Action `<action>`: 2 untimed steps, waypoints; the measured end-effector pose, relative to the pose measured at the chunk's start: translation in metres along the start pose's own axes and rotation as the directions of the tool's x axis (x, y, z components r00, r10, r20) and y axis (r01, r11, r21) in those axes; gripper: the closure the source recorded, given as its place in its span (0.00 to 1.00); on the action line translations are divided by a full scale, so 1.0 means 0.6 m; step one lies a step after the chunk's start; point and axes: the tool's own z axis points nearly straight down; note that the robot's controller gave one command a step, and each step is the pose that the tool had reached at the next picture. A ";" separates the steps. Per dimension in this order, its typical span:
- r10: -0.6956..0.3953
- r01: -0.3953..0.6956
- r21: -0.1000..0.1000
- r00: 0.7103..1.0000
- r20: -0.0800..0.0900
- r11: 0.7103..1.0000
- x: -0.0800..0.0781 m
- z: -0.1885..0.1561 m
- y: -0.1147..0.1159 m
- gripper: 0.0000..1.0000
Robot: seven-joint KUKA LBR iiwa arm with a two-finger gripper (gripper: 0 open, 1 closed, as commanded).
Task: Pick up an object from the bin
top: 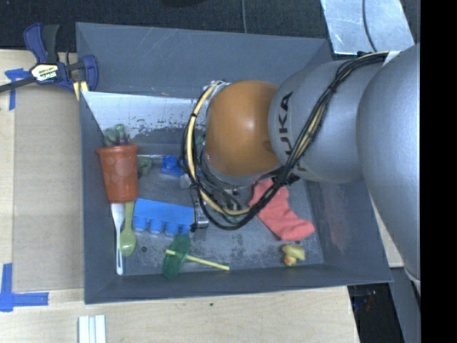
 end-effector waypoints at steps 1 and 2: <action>0.003 -0.003 -0.001 1.000 0.007 1.000 -0.003 -0.007 -0.001 0.00; -0.020 0.020 -0.001 1.000 0.009 1.000 0.018 0.072 -0.011 0.00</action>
Offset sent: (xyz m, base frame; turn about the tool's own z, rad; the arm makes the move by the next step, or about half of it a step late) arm -0.0141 -0.0080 -0.0519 -0.0231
